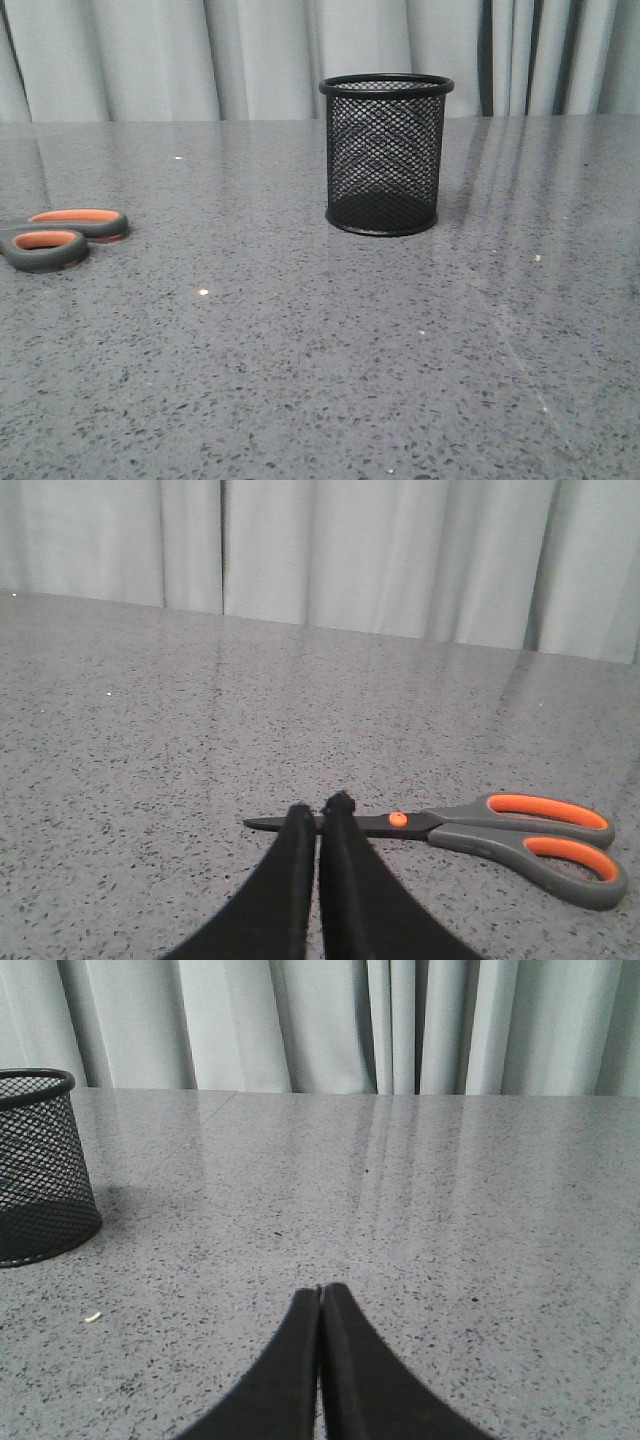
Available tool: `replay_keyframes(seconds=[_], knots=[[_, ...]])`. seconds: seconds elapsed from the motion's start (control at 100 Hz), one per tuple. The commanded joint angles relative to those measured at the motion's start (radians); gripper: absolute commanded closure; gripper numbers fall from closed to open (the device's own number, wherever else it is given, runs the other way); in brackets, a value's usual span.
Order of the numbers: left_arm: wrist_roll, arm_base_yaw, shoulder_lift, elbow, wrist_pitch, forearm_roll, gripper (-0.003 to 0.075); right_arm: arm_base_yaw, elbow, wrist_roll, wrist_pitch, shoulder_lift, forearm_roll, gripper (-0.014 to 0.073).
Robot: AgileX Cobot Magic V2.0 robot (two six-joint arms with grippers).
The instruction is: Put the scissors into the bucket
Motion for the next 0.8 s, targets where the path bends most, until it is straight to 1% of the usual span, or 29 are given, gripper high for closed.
replay_keyframes(seconds=[0.0, 0.31, 0.47, 0.52, 0.59, 0.74, 0.79], knots=[[-0.009, -0.006, -0.025, 0.040, -0.079, -0.009, 0.0740, -0.006, 0.006, -0.003, -0.084, -0.022, -0.008, 0.0639], [-0.009, -0.006, -0.025, 0.040, -0.079, -0.009, 0.0740, -0.006, 0.006, -0.003, -0.086, -0.022, -0.008, 0.0639], [-0.009, -0.006, -0.025, 0.040, -0.084, -0.018, 0.0740, -0.006, 0.006, -0.003, -0.098, -0.022, 0.040, 0.0639], [-0.009, -0.006, -0.025, 0.040, -0.089, -0.066, 0.0740, -0.006, 0.006, -0.003, -0.107, -0.022, 0.082, 0.0639], [-0.009, -0.006, -0.025, 0.040, -0.118, -0.159, 0.0740, -0.006, 0.006, -0.003, -0.132, -0.022, 0.182, 0.0639], [-0.009, -0.006, -0.025, 0.039, -0.197, -0.382, 0.0740, -0.006, 0.004, -0.003, -0.163, -0.022, 0.457, 0.0639], [-0.009, -0.006, -0.025, 0.037, -0.213, -0.455, 0.0740, -0.006, 0.001, -0.003, -0.165, -0.022, 0.494, 0.0639]])
